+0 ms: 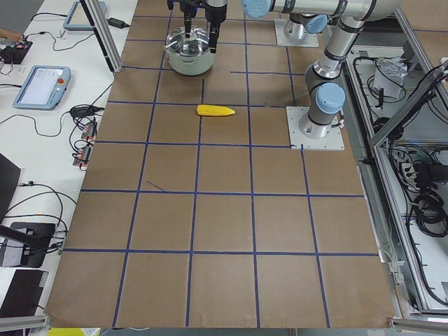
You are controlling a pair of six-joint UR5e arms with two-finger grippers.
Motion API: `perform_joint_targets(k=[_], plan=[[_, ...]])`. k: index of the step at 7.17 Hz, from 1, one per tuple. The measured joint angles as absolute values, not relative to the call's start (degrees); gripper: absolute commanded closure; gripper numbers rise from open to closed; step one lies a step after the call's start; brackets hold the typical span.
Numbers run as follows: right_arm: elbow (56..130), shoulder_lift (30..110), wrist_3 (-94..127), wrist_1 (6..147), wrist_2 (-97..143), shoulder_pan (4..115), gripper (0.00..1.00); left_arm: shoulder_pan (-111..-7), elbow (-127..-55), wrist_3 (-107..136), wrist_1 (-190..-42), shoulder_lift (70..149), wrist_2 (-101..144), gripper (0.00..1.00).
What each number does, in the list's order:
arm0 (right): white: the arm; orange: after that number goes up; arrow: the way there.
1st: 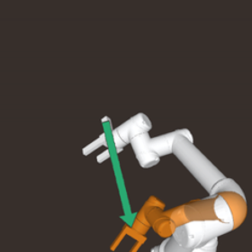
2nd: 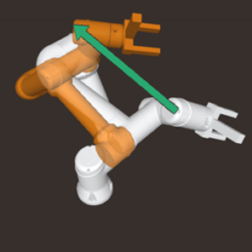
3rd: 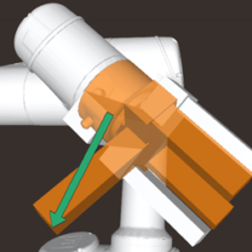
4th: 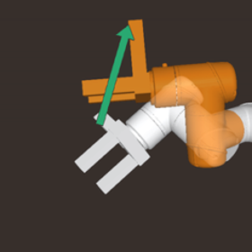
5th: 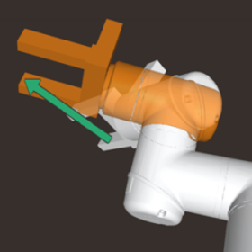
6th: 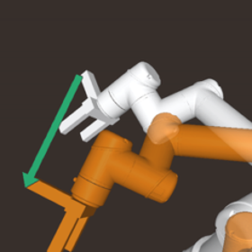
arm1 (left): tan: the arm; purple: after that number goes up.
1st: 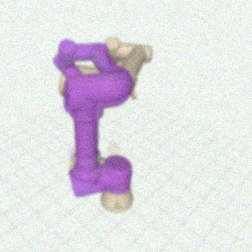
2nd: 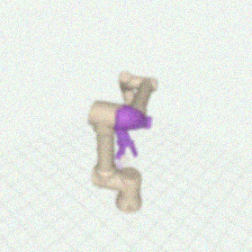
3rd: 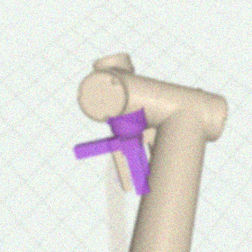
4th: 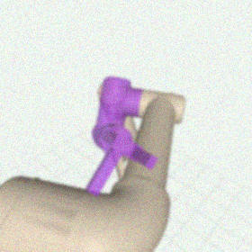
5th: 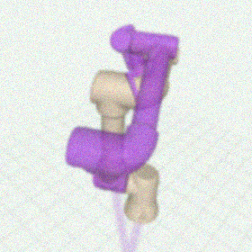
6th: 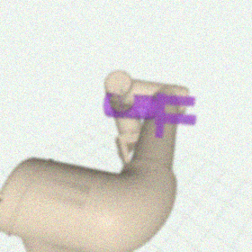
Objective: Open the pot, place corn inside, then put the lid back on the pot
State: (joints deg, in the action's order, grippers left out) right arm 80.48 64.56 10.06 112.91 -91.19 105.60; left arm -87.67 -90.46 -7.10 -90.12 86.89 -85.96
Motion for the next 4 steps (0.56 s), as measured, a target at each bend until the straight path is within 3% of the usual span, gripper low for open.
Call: perform_joint_targets(k=[1,4], plan=[[80.3,64.3,9.9,113.0,-91.2,105.6,0.34,-87.5,-90.4,-7.2,-90.1,86.9,-85.1,0.0],[79.9,64.0,9.9,112.9,-91.7,105.6,0.56,-87.3,-90.2,-7.5,-89.6,87.2,-84.6,0.0]])
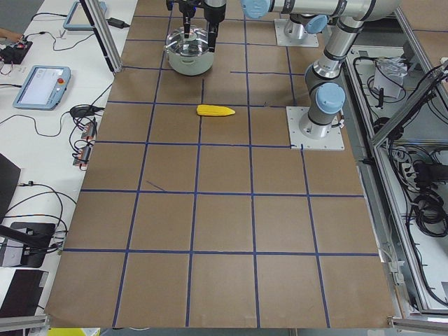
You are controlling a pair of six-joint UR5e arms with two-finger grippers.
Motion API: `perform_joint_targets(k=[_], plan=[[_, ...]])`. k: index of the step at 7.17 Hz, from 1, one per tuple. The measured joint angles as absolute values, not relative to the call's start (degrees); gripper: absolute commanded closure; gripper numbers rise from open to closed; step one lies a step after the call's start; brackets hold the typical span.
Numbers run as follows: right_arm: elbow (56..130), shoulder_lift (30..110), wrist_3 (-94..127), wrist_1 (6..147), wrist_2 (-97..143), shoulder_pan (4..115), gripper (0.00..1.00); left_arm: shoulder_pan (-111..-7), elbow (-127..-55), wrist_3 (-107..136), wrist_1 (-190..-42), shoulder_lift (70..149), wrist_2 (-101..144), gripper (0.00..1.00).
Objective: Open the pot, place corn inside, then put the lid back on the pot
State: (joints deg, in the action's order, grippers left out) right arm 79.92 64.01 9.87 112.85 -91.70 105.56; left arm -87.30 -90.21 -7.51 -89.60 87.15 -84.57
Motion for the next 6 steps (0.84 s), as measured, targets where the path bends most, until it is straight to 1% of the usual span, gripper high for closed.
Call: perform_joint_targets(k=[2,6], plan=[[79.8,64.0,9.8,112.7,-91.8,105.6,0.68,-87.3,-90.3,-7.6,-89.5,87.2,-84.6,0.0],[79.0,64.1,9.8,112.0,-91.7,105.4,0.69,-87.1,-90.6,-7.8,-89.1,87.2,-84.6,0.0]])
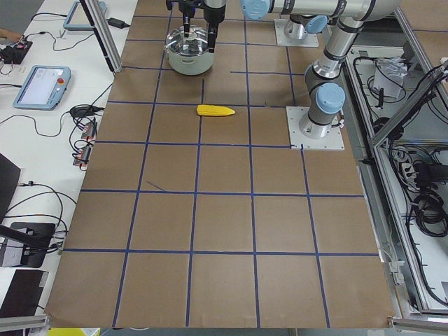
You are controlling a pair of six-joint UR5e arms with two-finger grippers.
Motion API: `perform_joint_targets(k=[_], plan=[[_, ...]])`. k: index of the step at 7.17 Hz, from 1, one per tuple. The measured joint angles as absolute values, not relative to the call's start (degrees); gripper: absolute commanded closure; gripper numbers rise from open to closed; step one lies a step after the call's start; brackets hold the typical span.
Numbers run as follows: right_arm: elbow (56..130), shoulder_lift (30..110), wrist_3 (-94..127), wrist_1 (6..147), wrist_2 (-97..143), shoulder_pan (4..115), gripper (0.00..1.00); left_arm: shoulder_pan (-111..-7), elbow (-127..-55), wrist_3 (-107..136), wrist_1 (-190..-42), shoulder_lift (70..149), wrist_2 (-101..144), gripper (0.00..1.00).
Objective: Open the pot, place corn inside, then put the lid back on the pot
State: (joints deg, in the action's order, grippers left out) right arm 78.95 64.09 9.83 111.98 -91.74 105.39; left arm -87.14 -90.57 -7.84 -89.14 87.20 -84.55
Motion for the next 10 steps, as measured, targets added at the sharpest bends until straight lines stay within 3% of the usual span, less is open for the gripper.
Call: perform_joint_targets(k=[5,10], plan=[[67.0,63.6,4.6,98.2,-91.5,99.8,0.71,-86.8,-91.7,-10.1,-86.7,87.4,-84.6,0.0],[59.6,64.5,0.2,88.6,-91.3,90.3,0.71,-80.1,-104.6,-18.8,-70.2,90.0,-84.5,0.0]])
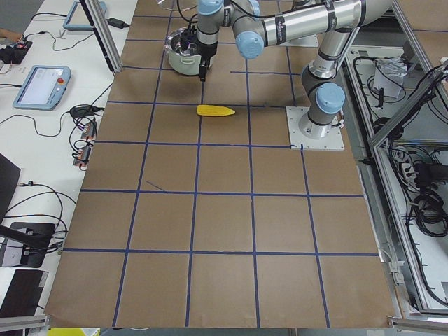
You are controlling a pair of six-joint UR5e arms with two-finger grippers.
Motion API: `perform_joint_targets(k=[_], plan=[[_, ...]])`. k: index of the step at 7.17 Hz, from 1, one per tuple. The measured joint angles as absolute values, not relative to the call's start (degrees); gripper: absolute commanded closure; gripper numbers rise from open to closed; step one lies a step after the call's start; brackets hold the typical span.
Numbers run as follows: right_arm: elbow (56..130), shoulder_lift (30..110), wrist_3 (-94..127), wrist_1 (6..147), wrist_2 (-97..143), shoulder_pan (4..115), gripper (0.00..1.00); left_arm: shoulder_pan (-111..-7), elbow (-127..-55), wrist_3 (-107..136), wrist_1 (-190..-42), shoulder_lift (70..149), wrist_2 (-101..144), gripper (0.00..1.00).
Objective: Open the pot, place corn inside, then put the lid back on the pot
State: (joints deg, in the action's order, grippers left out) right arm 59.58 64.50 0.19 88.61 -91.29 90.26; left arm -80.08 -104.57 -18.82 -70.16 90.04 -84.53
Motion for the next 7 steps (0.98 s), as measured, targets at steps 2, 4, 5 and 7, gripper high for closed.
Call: perform_joint_targets(k=[2,4,5,7], plan=[[59.4,65.3,-1.5,86.5,-90.8,87.4,0.71,-79.4,-111.2,-19.8,-58.9,92.5,-84.6,0.0],[60.0,69.0,-2.1,82.1,-90.8,85.8,0.71,-79.2,-114.6,-20.1,-50.2,96.7,-84.8,0.0],[60.7,71.7,-2.5,79.7,-90.8,85.5,0.71,-79.2,-115.5,-19.9,-47.6,98.7,-84.9,0.0],[63.4,75.8,-3.4,77.7,-90.4,85.6,0.71,-79.3,-119.9,-19.4,-39.6,101.7,-85.1,0.0]])
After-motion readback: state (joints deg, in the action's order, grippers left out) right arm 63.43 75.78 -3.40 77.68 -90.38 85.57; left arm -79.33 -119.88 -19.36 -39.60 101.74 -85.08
